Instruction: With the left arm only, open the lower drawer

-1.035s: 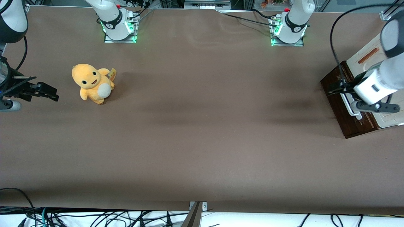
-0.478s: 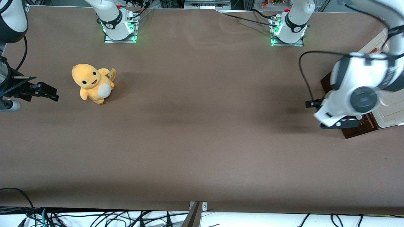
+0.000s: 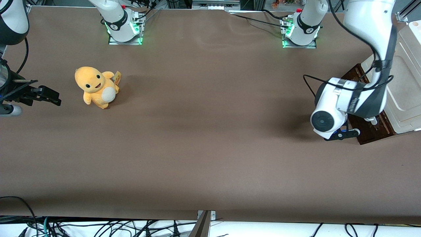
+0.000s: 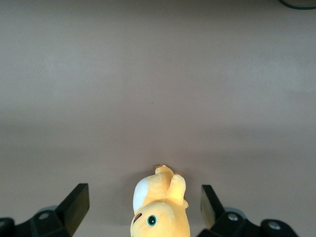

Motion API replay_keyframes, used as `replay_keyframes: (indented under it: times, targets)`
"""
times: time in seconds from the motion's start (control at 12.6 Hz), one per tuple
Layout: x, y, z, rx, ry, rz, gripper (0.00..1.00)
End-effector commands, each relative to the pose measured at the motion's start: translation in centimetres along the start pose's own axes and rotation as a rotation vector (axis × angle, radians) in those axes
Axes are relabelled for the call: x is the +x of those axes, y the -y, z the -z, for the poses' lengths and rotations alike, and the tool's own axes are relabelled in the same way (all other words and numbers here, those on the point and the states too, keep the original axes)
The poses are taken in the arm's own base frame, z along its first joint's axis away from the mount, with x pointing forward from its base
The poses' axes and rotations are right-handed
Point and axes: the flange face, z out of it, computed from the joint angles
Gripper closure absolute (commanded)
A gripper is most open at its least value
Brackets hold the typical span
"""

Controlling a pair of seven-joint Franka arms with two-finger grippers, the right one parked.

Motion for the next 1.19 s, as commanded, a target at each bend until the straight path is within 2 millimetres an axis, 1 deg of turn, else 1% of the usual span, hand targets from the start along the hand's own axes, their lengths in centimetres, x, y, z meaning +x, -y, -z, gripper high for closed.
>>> replay_keyframes:
  times: [0.0,0.16,0.56,0.72,0.8,0.88,1.04,1.12]
  targets:
    - [-0.3,-0.6,-2.3,0.126,-0.027,0.009,0.0]
    - [-0.2,-1.2,-4.4,0.213,-0.014,0.001,0.0]
    - [0.1,-1.4,-7.5,0.343,0.011,-0.034,0.0]
    - [0.4,-1.0,-8.4,0.353,0.02,-0.036,0.14]
    - [0.5,-1.0,-8.6,0.358,0.019,-0.038,0.24]
    - [0.5,-1.0,-8.9,0.363,0.027,-0.041,0.4]
    - [0.5,-1.0,-9.1,0.375,0.041,-0.057,0.62]
    - [0.5,-0.8,-9.2,0.379,0.05,-0.082,0.72]
